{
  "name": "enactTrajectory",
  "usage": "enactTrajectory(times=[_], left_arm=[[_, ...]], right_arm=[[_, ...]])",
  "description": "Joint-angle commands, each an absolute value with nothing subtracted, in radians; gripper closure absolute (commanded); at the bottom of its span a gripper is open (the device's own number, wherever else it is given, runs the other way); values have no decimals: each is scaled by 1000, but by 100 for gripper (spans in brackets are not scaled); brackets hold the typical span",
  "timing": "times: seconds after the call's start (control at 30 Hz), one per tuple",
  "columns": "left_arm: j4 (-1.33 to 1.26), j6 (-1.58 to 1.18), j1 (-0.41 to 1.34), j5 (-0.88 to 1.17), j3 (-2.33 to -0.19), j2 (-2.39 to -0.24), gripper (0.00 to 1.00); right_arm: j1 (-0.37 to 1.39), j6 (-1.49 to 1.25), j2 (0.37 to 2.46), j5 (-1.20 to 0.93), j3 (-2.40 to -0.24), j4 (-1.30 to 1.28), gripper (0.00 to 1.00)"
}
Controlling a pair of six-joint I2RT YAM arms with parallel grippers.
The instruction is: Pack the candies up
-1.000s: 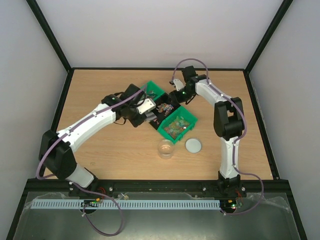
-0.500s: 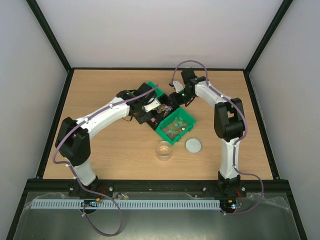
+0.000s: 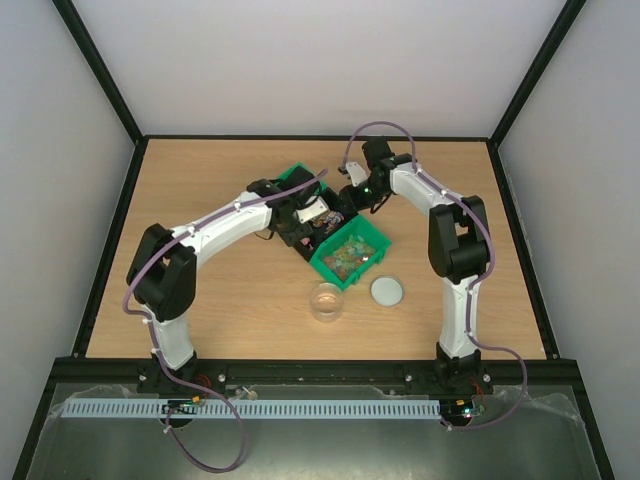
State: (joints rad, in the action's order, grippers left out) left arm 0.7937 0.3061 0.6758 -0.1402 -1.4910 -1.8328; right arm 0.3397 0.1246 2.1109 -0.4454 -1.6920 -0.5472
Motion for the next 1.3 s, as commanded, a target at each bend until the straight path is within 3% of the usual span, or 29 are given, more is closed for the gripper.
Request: enactTrajectory(times=[0.0,0.5,1.0,1.27], left_arm=[[735,315,683,-151,-1445,-1848,98],[476,291,681,-114,-1314,-1892,98],[111,367,659,135,-1110,-1763,98],[-77,335,624,109,-1007,-1708,98]], right_arm=[[342,145,2069,-474,-1678,-558,62],[342,199,2056,-485,-1631,-527,69],[343,227,2042,-528,-1613,-523,77],[343,234,2052,-495,-1619,-521,78]])
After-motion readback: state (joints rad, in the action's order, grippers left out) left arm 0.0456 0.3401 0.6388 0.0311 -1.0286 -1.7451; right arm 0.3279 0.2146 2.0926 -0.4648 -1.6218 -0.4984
